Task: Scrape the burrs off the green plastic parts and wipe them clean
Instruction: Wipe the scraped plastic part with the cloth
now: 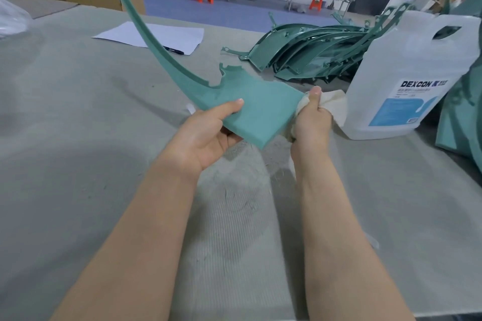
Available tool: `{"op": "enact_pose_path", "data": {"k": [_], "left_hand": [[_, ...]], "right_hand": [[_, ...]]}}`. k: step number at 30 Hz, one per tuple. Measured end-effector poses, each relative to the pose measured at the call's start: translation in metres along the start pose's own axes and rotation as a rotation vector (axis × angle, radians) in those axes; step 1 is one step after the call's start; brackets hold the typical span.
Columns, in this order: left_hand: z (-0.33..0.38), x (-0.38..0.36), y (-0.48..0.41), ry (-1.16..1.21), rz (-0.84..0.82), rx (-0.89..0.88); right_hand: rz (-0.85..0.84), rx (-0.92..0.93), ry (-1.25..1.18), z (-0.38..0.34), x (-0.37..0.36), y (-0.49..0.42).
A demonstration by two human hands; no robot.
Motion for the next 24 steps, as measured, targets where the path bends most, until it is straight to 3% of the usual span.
{"op": "enact_pose_path", "data": {"k": [4, 7, 11, 14, 17, 20, 24], "left_hand": [[0.001, 0.001, 0.0, 0.022, 0.005, 0.014], [0.002, 0.003, 0.001, 0.085, 0.043, 0.021], [0.003, 0.005, 0.001, 0.208, 0.105, 0.041], [0.002, 0.006, 0.002, 0.22, 0.119, 0.051], [0.003, 0.006, 0.002, 0.211, 0.118, 0.038], [0.005, 0.008, 0.001, 0.14, 0.132, -0.014], [0.006, 0.009, 0.001, 0.043, 0.096, -0.032]], "right_hand": [[0.028, -0.161, -0.184, 0.004, 0.002, 0.002], [-0.007, -0.343, -0.607, 0.009, -0.002, 0.005], [-0.2, -0.314, -0.958, 0.003, -0.006, 0.005], [-0.385, -0.26, -0.892, -0.007, -0.015, 0.014], [-0.428, -0.204, -0.633, -0.011, -0.023, 0.019], [-0.388, -0.088, -0.352, -0.007, -0.024, 0.017], [-0.233, -0.077, -0.175, -0.004, -0.015, 0.007]]}}
Point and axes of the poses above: each hand's wrist, its own y-axis away from the middle knuckle, its own x-axis out of the back of the hand, z = x × y, the point moved 4 cm from there along -y, towards the middle knuckle, and after that the axes turned 3 degrees about x, right-handed, at the moved point
